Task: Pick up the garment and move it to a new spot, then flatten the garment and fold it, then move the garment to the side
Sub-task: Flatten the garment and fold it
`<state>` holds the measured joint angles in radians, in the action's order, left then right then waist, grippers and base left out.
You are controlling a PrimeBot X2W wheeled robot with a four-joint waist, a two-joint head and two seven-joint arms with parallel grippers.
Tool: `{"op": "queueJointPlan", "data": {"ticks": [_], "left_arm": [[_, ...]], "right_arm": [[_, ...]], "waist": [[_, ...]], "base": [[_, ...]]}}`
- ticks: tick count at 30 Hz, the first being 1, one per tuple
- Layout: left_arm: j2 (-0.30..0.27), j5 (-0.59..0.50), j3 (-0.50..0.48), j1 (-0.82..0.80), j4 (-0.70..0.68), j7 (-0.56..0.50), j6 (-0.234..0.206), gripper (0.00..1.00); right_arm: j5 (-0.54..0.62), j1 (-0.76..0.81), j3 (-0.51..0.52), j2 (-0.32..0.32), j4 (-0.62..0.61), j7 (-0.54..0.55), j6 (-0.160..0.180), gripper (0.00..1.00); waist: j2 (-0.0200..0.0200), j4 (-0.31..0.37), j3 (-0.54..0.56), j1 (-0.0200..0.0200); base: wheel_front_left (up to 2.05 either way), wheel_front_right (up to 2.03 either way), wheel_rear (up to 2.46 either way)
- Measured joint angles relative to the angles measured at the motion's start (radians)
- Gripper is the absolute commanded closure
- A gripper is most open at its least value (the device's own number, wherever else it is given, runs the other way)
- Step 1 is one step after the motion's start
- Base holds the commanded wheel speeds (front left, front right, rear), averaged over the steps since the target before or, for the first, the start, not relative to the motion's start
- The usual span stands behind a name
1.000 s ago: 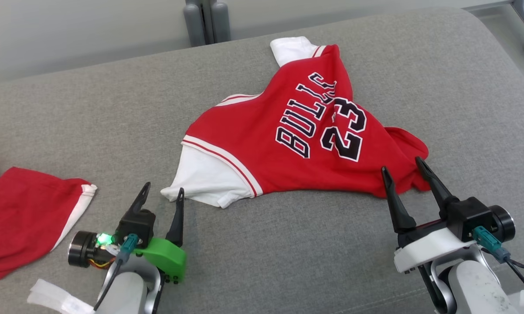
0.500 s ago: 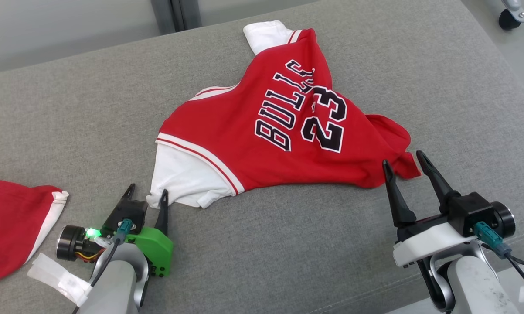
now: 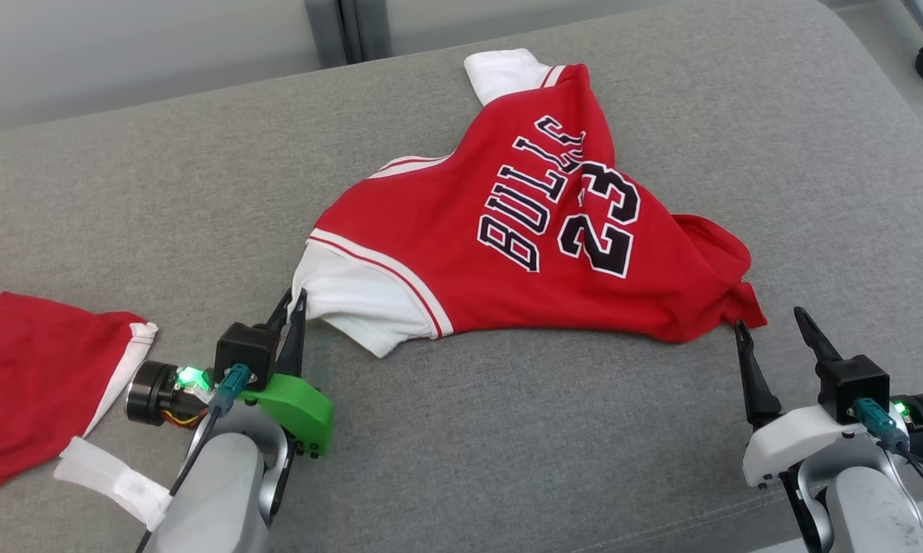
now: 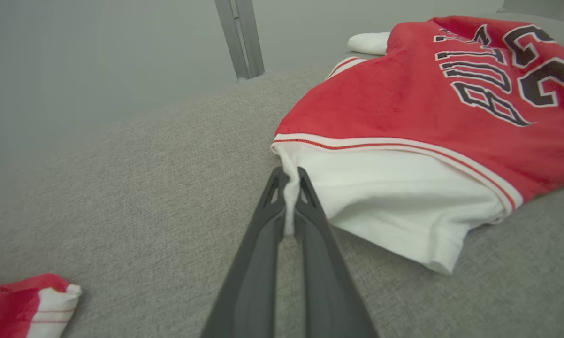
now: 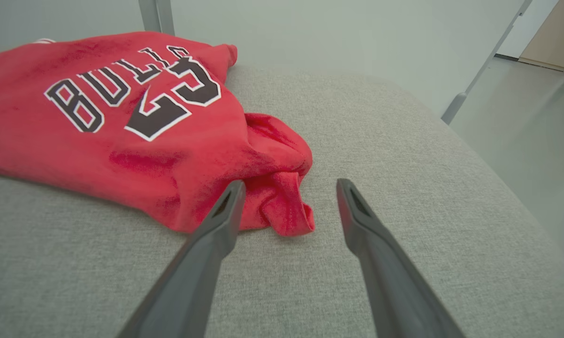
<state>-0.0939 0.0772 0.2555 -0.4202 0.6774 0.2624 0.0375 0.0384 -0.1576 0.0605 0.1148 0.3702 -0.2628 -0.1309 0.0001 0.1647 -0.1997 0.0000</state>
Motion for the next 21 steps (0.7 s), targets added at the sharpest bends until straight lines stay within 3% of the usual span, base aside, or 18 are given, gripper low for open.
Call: {"op": "queueJointPlan", "data": {"ticks": [11, 21], "left_arm": [[-0.007, 0.000, 0.003, 0.060, -0.150, 0.000, -0.008, 1.00], [-0.002, 0.000, 0.021, 0.061, -0.181, 0.000, -0.005, 1.00]], "right_arm": [[0.142, -0.056, -0.038, 0.099, 0.217, 0.018, 0.000, 0.00], [0.145, -0.183, -0.097, 0.147, 0.353, 0.011, 0.000, 0.00]], "waist": [[0.0000, -0.050, -0.004, 0.0000], [0.0000, -0.071, -0.021, 0.0000]], "base": [[0.00, 0.00, 0.00], [0.00, 0.00, 0.00]]}}
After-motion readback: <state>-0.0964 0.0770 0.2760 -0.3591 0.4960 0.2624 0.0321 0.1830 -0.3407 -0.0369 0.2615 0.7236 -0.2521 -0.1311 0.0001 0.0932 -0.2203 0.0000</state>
